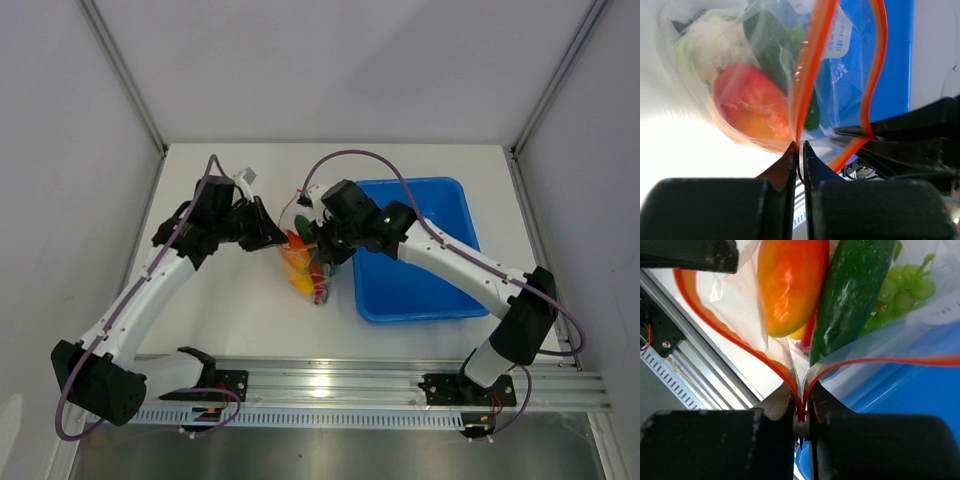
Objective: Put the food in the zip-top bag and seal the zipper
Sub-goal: Adjust the zipper food storage bag at the center of the board.
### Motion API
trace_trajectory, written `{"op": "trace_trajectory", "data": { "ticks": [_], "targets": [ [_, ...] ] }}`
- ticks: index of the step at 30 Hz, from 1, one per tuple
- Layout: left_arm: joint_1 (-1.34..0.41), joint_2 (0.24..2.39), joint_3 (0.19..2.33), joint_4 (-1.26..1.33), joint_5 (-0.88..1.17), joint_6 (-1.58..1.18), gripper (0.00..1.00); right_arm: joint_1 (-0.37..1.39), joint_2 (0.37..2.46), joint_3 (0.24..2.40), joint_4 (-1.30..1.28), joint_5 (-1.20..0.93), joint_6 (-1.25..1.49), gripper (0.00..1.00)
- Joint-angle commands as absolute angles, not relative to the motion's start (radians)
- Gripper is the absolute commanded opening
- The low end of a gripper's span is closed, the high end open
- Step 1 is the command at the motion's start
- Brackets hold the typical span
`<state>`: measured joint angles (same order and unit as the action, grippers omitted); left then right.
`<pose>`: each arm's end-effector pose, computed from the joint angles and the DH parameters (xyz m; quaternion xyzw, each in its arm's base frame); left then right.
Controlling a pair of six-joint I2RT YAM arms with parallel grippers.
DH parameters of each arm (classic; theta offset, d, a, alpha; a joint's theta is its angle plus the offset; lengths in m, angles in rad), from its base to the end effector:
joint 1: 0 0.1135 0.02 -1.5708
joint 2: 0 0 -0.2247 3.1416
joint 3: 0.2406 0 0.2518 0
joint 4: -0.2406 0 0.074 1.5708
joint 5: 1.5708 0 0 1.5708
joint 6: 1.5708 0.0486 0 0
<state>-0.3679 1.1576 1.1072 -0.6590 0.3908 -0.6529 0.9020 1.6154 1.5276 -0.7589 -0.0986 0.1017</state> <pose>0.2427 -0.1134 0.2894 -0.0463 0.8939 -0.3540 0.2712 0.2194 0.2854 0.2846 -0.3799 0.8535 0.2106 0.2880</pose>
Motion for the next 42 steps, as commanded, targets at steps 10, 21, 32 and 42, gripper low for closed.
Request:
{"op": "trace_trajectory", "data": {
  "ticks": [10, 21, 32, 42],
  "targets": [
    [-0.310, 1.091, 1.273, -0.755, 0.085, -0.568, 0.68, 0.908, 1.603, 1.874, -0.887, -0.176, -0.043, 0.00],
    [-0.311, 1.048, 1.361, -0.503, 0.659, -0.144, 0.88, 0.905, 1.667, 1.968, -1.037, -0.440, -0.069, 0.00],
    [-0.311, 0.968, 1.096, -0.263, 1.109, 0.080, 0.94, 0.847, 1.641, 1.904, -1.054, -0.639, -0.005, 0.00],
    [-0.310, 0.904, 0.898, -0.006, 1.197, 0.025, 0.94, 0.828, 1.623, 1.878, -1.091, -0.759, 0.038, 0.00]
  ]
}}
